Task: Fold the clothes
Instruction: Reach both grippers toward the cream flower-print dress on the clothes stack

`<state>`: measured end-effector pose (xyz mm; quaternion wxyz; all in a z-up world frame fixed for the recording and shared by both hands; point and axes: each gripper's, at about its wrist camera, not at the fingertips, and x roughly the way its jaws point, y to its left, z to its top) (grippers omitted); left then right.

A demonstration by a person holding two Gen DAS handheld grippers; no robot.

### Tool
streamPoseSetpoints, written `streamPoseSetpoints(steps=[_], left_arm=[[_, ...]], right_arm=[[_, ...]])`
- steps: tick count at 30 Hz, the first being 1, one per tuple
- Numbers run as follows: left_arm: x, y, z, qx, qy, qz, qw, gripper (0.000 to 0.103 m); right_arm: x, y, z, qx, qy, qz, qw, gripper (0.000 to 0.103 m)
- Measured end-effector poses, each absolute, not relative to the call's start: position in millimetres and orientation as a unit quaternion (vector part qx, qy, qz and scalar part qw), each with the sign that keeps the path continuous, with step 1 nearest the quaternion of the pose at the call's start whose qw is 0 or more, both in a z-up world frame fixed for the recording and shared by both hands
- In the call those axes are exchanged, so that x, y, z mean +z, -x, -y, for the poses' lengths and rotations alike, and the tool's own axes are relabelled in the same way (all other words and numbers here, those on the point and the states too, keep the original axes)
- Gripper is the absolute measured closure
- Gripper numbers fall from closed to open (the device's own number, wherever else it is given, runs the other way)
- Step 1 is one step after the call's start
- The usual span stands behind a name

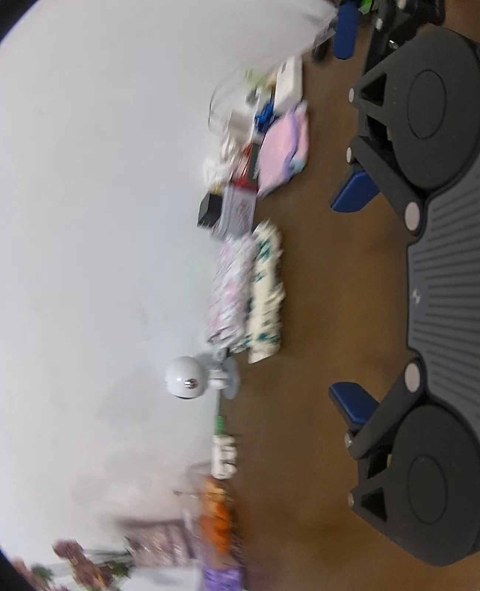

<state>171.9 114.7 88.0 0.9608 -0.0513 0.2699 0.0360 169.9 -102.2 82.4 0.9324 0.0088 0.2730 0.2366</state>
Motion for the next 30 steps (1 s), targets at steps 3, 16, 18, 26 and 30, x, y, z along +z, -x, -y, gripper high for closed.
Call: streamPoseSetpoints(steps=[3,16,18,26,30], left_arm=[[77,-240,-132,0.056,0.029,-0.292,0.954,0.024],[17,-375,-158,0.015,-0.007,-0.343,0.939,0.083],[15,-377,-159,0.022,0.006,-0.343,0.939,0.092],[157,-289,-173,-0.042,0.102,-0.183,0.977,0.103],[253,-208,-159,-0.09,0.113,-0.101,0.984,0.103]], right_arm=[[69,-241,80,0.228,0.023,-0.286,0.93,0.019],[-13,-434,37,0.255,0.022,-0.346,0.903,0.062],[-15,-439,36,0.273,0.011,-0.347,0.897,0.08],[98,-375,67,0.324,-0.07,-0.256,0.908,0.091],[197,-300,80,0.365,-0.07,-0.186,0.909,0.103]])
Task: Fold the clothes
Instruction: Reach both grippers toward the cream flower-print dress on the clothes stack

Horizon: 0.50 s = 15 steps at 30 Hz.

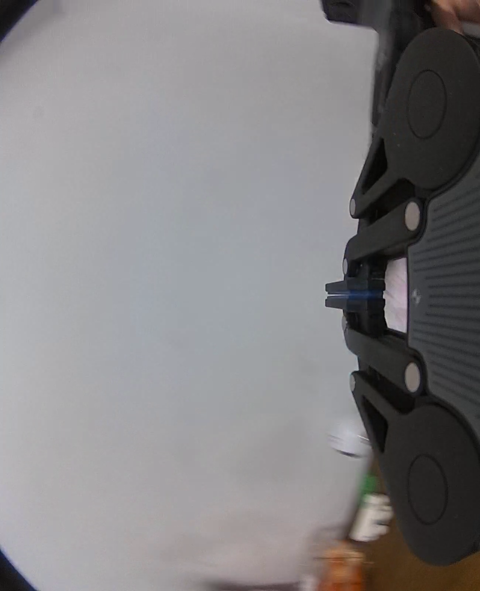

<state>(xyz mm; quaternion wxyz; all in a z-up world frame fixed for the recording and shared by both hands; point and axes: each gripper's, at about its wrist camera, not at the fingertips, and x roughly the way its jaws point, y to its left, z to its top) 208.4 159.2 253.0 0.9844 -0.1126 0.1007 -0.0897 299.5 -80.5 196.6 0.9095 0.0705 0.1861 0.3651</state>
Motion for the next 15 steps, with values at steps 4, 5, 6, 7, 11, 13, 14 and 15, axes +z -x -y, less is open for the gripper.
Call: streamPoseSetpoints(steps=[4,5,6,7,11,13,14,15], left_arm=[[305,-128,-127,-0.128,0.095,-0.062,0.985,0.103],[310,-110,-118,-0.135,0.086,-0.06,0.985,0.102],[312,-94,-109,-0.138,0.076,-0.06,0.986,0.101],[314,-78,-101,-0.14,0.064,-0.061,0.986,0.098],[282,-28,-74,-0.152,0.027,-0.1,0.983,0.066],[245,-9,-63,-0.16,0.015,-0.131,0.978,0.025],[225,0,-56,-0.169,0.005,-0.148,0.975,0.015],[198,8,-46,-0.189,-0.015,-0.17,0.967,0.005]], right_arm=[[269,-211,93,0.38,-0.05,-0.113,0.917,0.103],[282,-192,95,0.384,-0.044,-0.097,0.917,0.103],[294,-174,98,0.385,-0.036,-0.084,0.918,0.103],[304,-155,101,0.384,-0.025,-0.074,0.92,0.103],[312,-92,116,0.363,0.024,-0.075,0.928,0.103],[289,-67,128,0.343,0.053,-0.104,0.932,0.102],[272,-53,134,0.335,0.069,-0.122,0.932,0.097],[252,-39,142,0.328,0.078,-0.142,0.931,0.084]])
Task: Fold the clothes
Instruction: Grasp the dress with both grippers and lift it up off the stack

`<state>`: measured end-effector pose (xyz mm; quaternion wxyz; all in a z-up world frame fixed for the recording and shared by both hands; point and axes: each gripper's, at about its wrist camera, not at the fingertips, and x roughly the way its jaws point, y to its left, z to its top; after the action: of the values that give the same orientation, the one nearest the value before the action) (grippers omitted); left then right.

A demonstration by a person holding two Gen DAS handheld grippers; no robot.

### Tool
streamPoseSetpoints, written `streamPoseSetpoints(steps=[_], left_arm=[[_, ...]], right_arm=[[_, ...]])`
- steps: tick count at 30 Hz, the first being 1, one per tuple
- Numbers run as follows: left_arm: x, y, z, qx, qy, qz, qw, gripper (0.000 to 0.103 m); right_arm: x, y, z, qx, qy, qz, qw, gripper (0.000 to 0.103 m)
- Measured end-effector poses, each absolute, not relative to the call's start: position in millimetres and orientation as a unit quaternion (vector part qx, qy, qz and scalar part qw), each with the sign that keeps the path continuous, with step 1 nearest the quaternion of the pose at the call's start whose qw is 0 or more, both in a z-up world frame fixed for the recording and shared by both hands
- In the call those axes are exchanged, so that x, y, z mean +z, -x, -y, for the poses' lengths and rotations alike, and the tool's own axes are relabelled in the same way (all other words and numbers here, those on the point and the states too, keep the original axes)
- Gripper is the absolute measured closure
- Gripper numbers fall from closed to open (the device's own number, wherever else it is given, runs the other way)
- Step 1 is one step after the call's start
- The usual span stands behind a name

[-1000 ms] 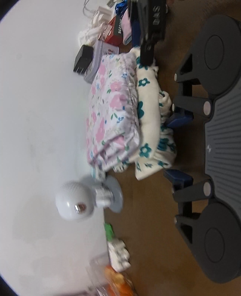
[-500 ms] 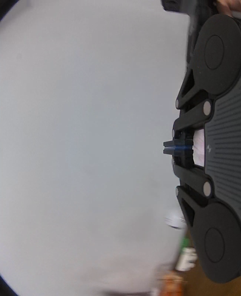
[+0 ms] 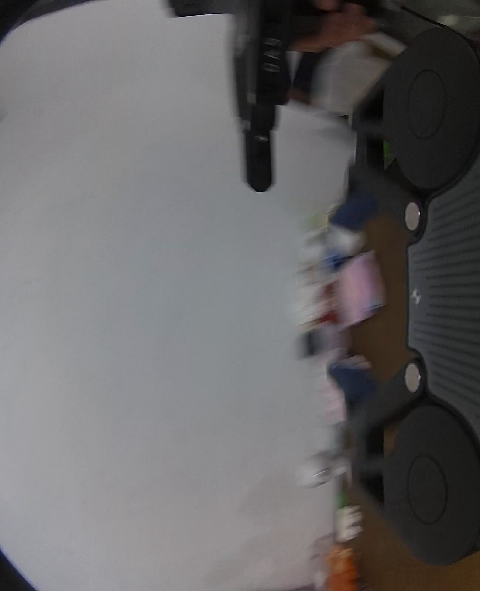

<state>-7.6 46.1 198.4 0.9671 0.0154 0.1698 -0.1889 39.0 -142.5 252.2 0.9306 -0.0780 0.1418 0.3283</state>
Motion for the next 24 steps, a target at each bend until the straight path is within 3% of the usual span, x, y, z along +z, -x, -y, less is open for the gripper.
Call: streamPoseSetpoints(steps=[1,2,3,6,8,14,15,16,20,21,22,23,24], left_arm=[[172,14,-37,-0.209,-0.034,-0.193,0.958,0.005],[146,19,-29,-0.226,-0.049,-0.223,0.947,0.005],[117,21,-21,-0.239,-0.061,-0.259,0.934,0.005],[42,22,-12,-0.262,-0.08,-0.352,0.895,0.013],[24,28,-10,-0.263,-0.076,-0.371,0.887,0.013],[22,10,20,-0.256,-0.117,-0.341,0.897,0.014],[19,4,26,-0.259,-0.122,-0.344,0.894,0.021],[15,-2,32,-0.262,-0.126,-0.347,0.892,0.037],[11,-7,33,-0.264,-0.107,-0.352,0.892,0.066],[13,-7,31,-0.261,-0.101,-0.356,0.892,0.087],[14,-7,29,-0.258,-0.095,-0.359,0.892,0.1],[16,-7,27,-0.256,-0.086,-0.364,0.892,0.1],[18,-7,23,-0.255,-0.069,-0.367,0.892,0.1]], right_arm=[[227,-24,151,0.321,0.083,-0.163,0.929,0.071],[201,-8,159,0.312,0.088,-0.185,0.928,0.041],[173,8,168,0.305,0.086,-0.202,0.927,0.026],[95,53,188,0.309,0.066,-0.273,0.909,0.028],[57,76,196,0.317,0.051,-0.309,0.896,0.03],[24,93,201,0.337,0.054,-0.313,0.886,0.03],[22,92,201,0.331,0.057,-0.315,0.888,0.03],[18,92,200,0.325,0.065,-0.316,0.889,0.03],[8,95,206,0.312,0.064,-0.309,0.896,0.032],[8,95,209,0.308,0.052,-0.305,0.9,0.038],[7,95,212,0.304,0.04,-0.301,0.903,0.043],[7,94,215,0.295,0.033,-0.3,0.907,0.058],[7,92,217,0.282,0.028,-0.3,0.911,0.079]])
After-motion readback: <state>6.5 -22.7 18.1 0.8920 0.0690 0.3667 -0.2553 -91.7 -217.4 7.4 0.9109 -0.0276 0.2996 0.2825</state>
